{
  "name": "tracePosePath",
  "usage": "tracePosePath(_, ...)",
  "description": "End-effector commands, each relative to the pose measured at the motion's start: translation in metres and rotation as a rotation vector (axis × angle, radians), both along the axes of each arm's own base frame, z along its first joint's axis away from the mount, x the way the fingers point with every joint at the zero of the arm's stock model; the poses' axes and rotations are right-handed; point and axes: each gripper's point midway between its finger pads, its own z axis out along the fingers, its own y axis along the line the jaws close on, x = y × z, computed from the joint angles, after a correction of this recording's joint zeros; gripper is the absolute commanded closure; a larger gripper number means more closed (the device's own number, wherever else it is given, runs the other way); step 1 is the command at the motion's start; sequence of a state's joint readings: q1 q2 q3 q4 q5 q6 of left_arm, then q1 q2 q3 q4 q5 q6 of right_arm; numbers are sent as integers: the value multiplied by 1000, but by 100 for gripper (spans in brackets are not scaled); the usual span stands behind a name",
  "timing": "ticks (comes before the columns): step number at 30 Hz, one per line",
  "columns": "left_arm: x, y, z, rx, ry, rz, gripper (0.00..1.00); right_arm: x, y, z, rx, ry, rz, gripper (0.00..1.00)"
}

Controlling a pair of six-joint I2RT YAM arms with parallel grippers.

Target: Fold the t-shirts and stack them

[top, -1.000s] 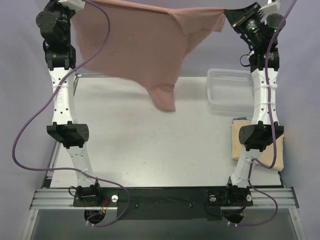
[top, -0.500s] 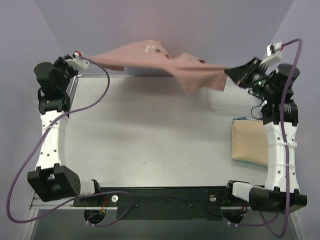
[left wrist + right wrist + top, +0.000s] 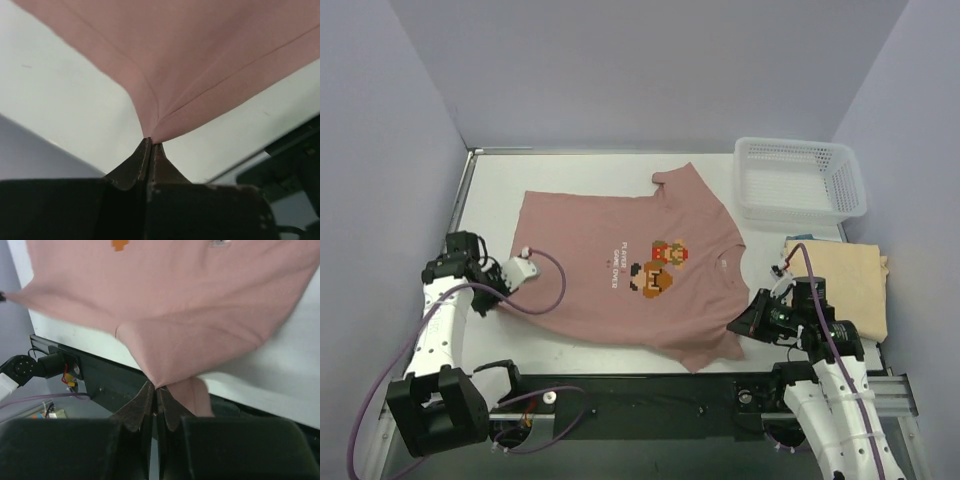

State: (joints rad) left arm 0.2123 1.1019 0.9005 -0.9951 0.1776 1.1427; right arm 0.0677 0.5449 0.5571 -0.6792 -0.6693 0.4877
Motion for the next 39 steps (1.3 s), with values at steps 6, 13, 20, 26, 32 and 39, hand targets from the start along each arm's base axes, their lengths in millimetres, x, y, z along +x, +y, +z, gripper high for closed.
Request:
tracePosePath(6, -74, 9, -17, 88, 191, 40, 100, -37, -9, -24, -57, 228, -63, 100)
tracePosePath(13, 14, -7, 14, -53, -166, 100, 100, 44, -11, -18, -97, 117, -82, 100)
tracePosePath(20, 81, -15, 1, -57, -261, 155, 100, 137, -18, -41, -185, 76, -68, 100)
tracePosePath(26, 120, -4, -10, -34, -252, 197, 100, 169, -32, -53, -264, 74, -54, 100)
tracePosePath(32, 131, 3, -20, 5, -245, 203, 100, 188, -37, -57, -315, 64, -25, 100)
tracePosePath(39, 136, 7, -40, 24, -208, 190, 100, 198, -35, -65, -325, 94, -4, 100)
